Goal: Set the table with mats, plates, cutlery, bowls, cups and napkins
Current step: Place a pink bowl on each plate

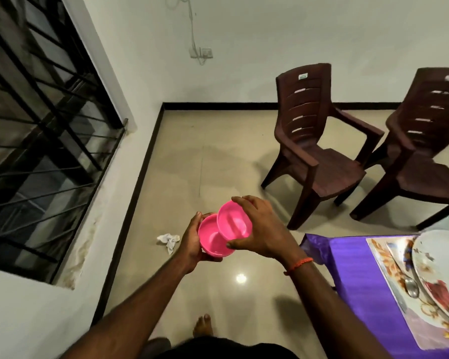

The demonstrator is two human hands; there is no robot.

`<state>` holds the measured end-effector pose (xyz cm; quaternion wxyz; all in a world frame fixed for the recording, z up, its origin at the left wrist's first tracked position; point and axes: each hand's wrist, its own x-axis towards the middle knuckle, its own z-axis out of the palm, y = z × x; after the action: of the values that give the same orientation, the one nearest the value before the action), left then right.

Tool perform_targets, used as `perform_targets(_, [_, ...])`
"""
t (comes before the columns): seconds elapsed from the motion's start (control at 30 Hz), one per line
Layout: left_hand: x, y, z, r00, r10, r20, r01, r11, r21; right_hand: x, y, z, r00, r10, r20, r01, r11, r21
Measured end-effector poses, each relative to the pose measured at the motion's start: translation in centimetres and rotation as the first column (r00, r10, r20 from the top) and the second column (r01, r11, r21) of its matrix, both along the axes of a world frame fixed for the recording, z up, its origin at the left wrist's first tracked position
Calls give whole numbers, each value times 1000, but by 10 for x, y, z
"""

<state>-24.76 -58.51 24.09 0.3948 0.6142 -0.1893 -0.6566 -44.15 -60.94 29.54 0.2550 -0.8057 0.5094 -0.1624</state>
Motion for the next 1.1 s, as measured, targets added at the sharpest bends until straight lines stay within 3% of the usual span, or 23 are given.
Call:
perform_targets(0.27, [3,-106,2,992,-129,4,129,991,18,8,-74,5,985,-169,30,169,986,9])
perform_targets(0.6, [-54,-245,-5,933,-358,40,359,933,-18,-42,-177,7,937,-348,21,347,937,43])
perform_targets(0.9, [-130,-366,4,845,-535,12,535,844,-38,-116,-266,11,838,-525,150,521,851,64])
perform_targets(1.1, [-184,-417,-3,776,-631,-10,631,776,-9,-157,-296,11,760,-639,116,638,768,53])
